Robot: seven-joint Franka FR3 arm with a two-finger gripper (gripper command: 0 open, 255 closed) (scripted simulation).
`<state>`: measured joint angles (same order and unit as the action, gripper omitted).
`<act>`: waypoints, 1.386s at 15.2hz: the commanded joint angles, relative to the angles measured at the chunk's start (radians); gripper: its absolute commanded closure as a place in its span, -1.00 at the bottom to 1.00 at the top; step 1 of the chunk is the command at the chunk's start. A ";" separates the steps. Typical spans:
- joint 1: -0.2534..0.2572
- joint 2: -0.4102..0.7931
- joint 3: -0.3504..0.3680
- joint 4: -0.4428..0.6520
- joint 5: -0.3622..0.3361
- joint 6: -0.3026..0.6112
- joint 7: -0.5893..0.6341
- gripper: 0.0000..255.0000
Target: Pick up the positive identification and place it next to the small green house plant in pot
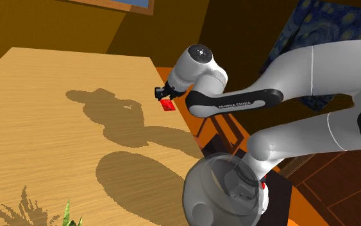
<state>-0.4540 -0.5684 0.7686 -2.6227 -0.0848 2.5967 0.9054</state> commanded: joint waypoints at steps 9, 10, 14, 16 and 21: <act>0.054 -0.055 -0.083 0.081 0.034 -0.140 -0.073 1.00; 0.057 -0.059 -0.090 0.091 0.036 -0.153 -0.079 1.00; 0.066 -0.072 -0.113 0.131 0.043 -0.207 -0.102 1.00; 0.069 -0.077 -0.124 0.152 0.045 -0.233 -0.112 1.00; 0.074 -0.086 -0.146 0.206 0.048 -0.295 -0.135 1.00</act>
<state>-0.3804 -0.6532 0.6268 -2.4283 -0.0369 2.3145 0.7751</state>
